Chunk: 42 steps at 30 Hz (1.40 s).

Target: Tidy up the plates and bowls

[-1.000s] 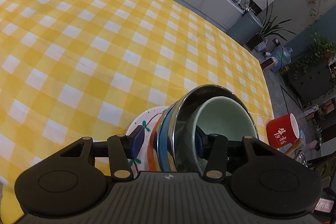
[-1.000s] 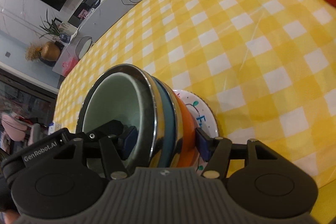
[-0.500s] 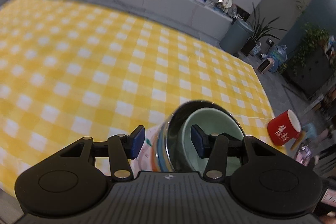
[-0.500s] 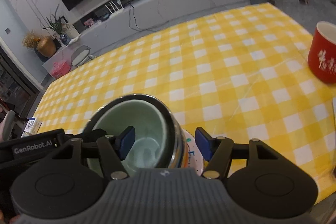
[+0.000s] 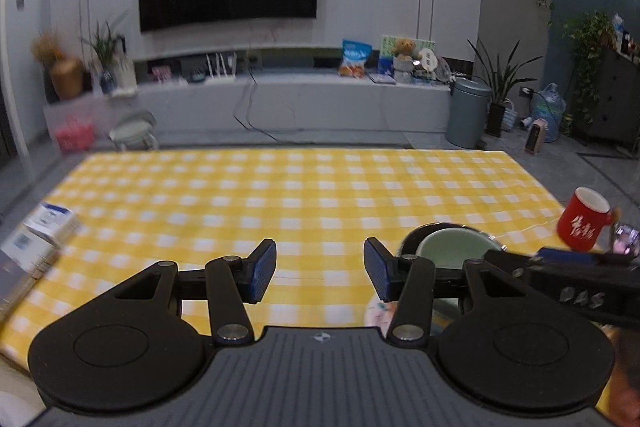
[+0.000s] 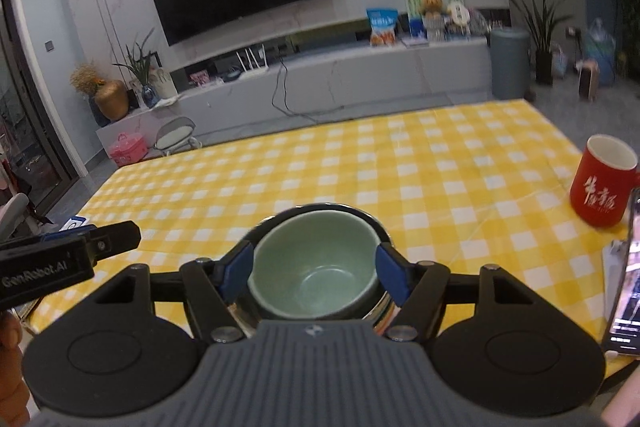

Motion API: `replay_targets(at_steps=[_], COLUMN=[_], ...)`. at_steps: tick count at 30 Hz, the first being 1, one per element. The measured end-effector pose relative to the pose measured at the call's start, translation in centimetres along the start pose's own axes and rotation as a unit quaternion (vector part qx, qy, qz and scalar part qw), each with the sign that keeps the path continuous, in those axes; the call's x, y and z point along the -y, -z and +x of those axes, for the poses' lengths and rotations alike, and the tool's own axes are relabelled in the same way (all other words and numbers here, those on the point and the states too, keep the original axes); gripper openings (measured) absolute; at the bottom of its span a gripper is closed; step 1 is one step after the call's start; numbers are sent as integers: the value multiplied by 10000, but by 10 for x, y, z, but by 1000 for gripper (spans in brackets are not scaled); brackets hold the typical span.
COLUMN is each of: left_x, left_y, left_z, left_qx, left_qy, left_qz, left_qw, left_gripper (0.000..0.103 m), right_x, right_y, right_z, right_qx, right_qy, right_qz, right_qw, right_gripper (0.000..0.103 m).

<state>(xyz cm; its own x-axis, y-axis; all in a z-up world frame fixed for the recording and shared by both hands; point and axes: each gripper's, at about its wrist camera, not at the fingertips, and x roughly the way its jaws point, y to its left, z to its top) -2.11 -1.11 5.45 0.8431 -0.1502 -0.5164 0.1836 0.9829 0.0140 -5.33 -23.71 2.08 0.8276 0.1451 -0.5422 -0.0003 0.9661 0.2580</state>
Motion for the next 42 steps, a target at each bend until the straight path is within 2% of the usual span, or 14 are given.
replay_targets(at_steps=[5, 11, 14, 20, 29, 42], left_x=[5, 3, 2, 10, 2, 1], left_y=[15, 37, 47, 60, 72, 74], left_z=[-14, -23, -26, -15, -5, -1], left_qx=[20, -189, -356, -714, -1127, -1245], left_qy=[-504, -629, -713, -933, -869, -829], left_qz=[295, 452, 613, 1030, 952, 955], left_qw=[9983, 9968, 9949, 9877, 9852, 9841], left_gripper=[58, 61, 67, 71, 72, 72], right_x=[-18, -41, -50, -56, -52, -50], right_y=[15, 48, 62, 81, 89, 91], right_z=[-24, -41, -47, -44, -28, -20], right_qx=[164, 202, 210, -33, -476, -638], right_qy=[110, 434, 565, 868, 861, 813], right_qz=[-262, -816, -1053, -1326, -1103, -1019], right_qw=[9995, 9955, 9926, 9873, 9890, 9894], right_gripper=[69, 76, 77, 81, 81, 81])
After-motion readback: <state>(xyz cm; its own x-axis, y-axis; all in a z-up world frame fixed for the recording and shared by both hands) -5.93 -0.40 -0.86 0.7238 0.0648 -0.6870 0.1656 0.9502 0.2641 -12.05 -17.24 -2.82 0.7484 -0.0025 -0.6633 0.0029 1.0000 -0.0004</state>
